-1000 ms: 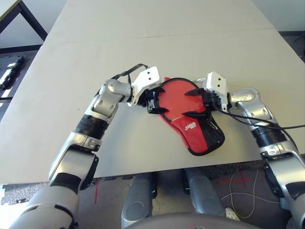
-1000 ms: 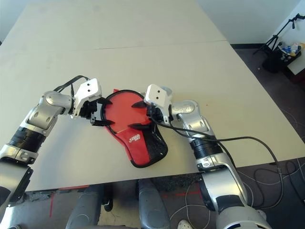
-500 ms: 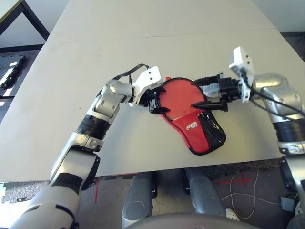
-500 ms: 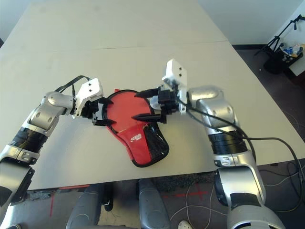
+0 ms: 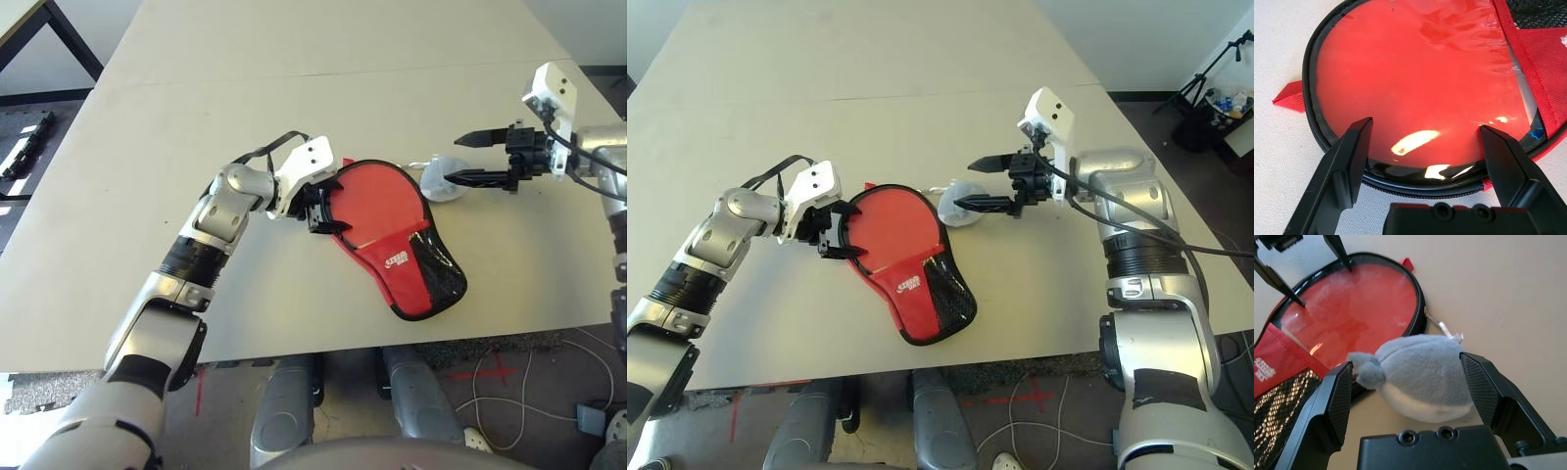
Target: Store the ping-pong paddle in its case and zip it.
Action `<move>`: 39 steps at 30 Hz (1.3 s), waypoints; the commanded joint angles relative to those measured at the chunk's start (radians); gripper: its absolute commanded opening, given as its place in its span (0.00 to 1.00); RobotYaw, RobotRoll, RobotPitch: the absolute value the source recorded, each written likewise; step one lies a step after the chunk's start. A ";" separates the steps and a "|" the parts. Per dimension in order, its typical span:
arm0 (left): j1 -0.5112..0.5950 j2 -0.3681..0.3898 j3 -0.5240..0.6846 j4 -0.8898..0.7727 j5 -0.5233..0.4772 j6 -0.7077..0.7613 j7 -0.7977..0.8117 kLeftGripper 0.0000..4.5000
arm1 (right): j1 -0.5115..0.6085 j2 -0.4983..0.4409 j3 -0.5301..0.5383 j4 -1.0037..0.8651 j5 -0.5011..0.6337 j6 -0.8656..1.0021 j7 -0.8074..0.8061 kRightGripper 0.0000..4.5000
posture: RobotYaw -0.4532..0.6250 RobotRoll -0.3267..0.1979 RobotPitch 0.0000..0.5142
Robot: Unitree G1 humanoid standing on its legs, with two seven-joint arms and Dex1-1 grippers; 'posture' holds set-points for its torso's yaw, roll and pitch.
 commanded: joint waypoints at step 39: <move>0.012 -0.058 -0.094 0.014 0.048 0.053 -0.014 1.00 | 0.073 -0.016 -0.021 0.011 -0.058 -0.088 -0.022 0.07 | 0.33 0.62 0.38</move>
